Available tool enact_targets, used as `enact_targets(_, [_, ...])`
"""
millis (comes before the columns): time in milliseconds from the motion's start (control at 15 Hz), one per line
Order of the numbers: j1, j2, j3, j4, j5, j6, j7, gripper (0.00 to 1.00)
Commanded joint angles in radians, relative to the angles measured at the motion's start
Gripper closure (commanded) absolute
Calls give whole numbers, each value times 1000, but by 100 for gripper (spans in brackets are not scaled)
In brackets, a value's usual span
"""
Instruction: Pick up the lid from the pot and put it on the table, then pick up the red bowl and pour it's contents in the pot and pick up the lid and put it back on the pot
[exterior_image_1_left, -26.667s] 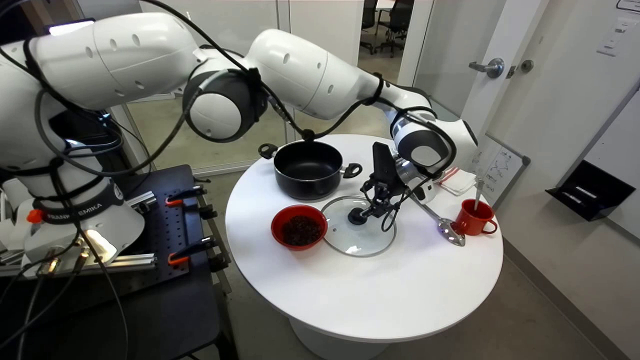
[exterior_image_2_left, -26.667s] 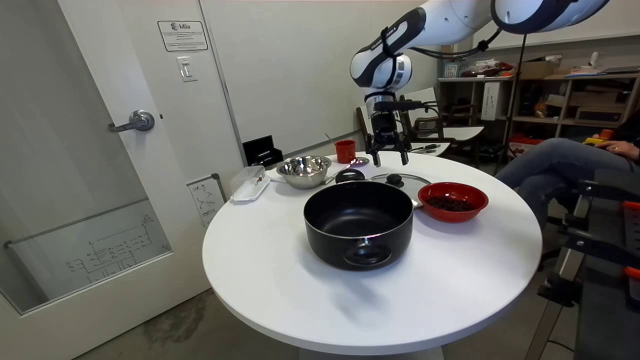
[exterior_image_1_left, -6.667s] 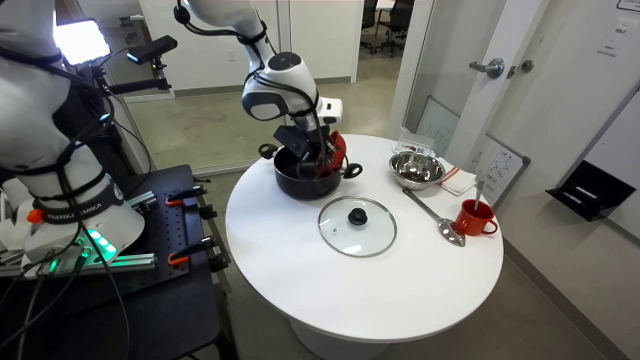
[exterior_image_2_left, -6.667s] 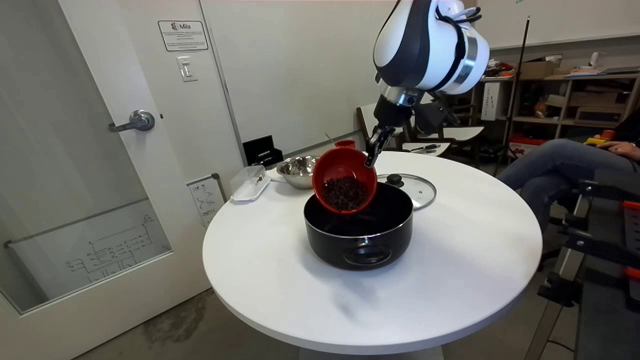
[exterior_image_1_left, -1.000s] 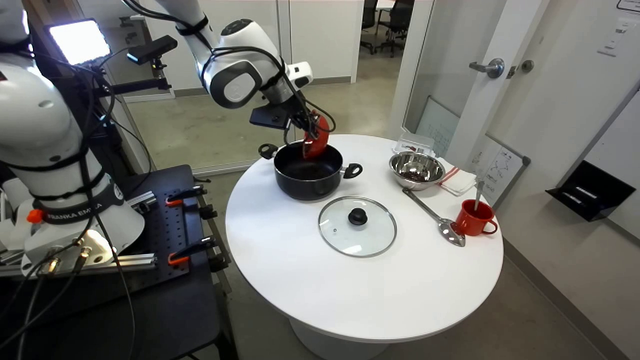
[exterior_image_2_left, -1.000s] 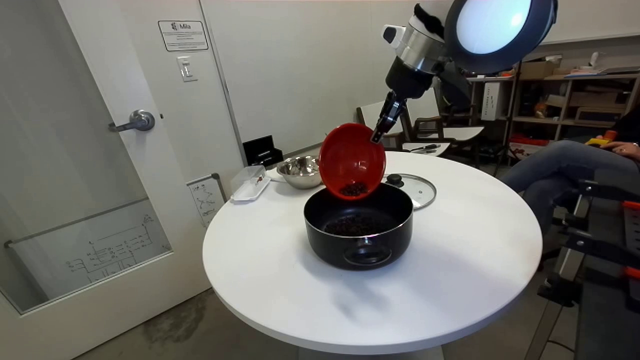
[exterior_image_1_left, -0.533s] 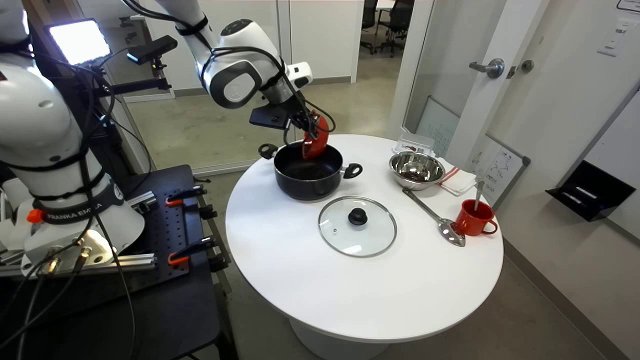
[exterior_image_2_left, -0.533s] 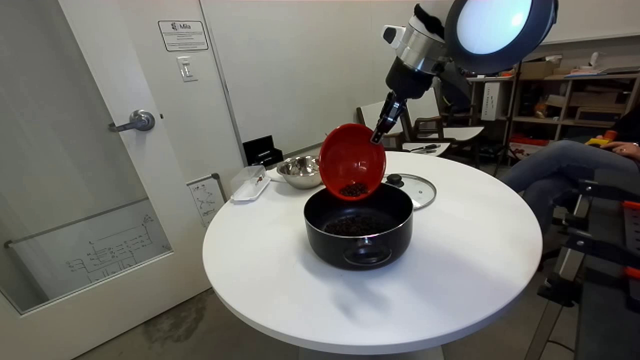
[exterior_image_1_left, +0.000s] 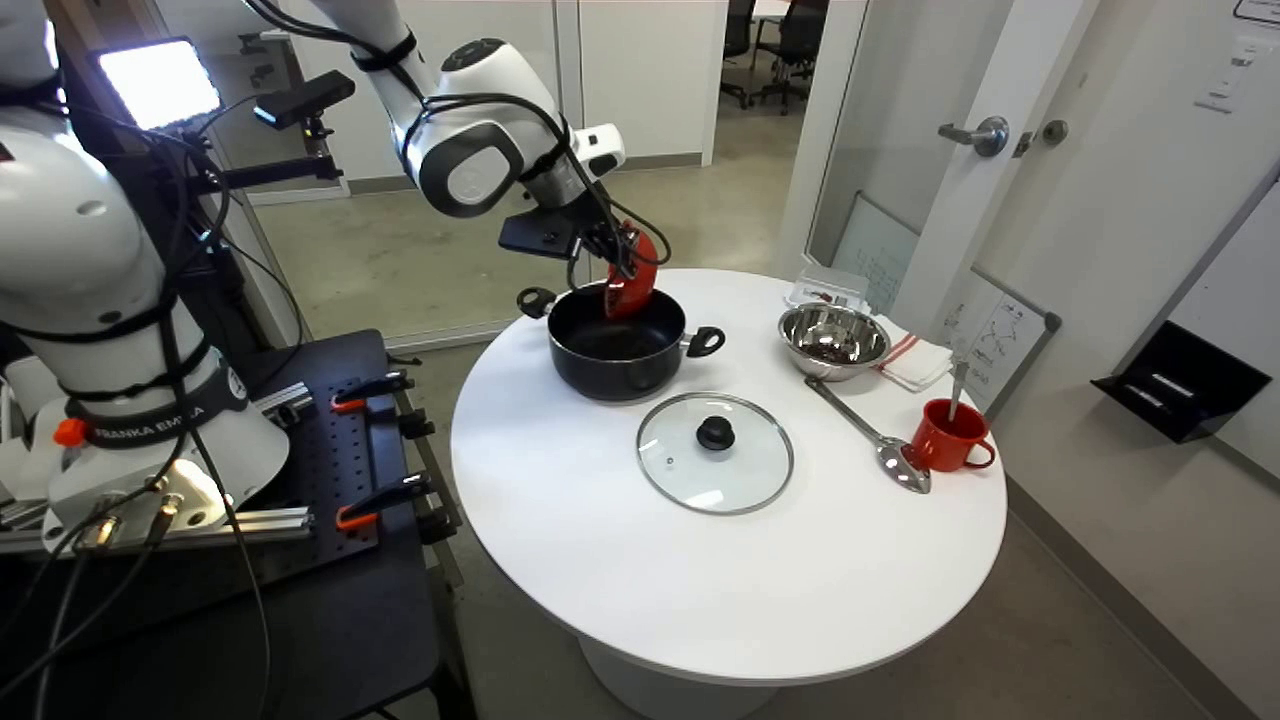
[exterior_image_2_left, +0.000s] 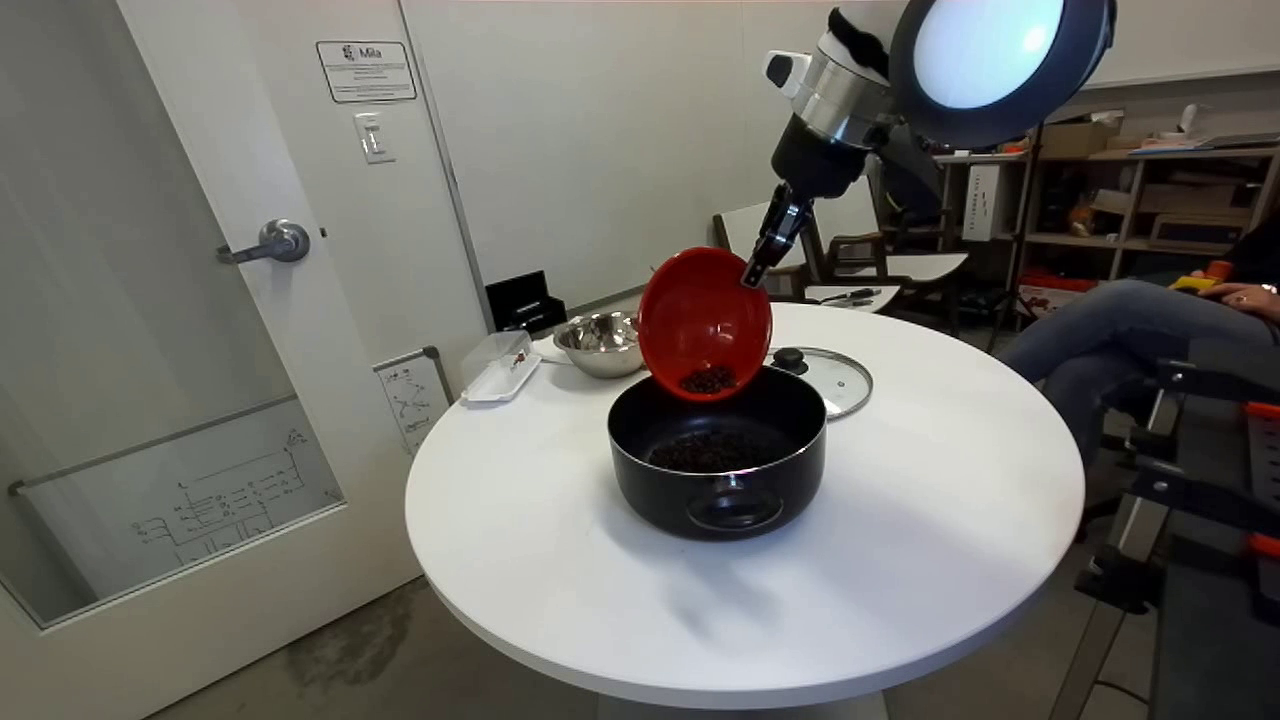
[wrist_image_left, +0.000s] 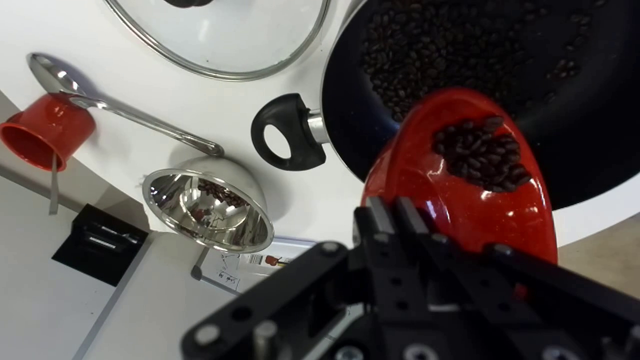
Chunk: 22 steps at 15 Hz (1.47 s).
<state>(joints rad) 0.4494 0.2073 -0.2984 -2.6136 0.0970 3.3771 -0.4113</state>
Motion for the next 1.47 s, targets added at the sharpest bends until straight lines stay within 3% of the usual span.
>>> enact_targets(0, [-1, 29, -4, 24, 0, 32, -2, 98])
enact_targets(533, [9, 132, -27, 96, 23, 95, 3, 98])
enact_targets(667, [62, 156, -75, 109, 52, 126, -32, 98])
enact_targets(1000, [280, 177, -277, 180, 141, 79, -121, 98])
enact_targets(1400, [471, 218, -424, 194, 176, 77, -125, 98])
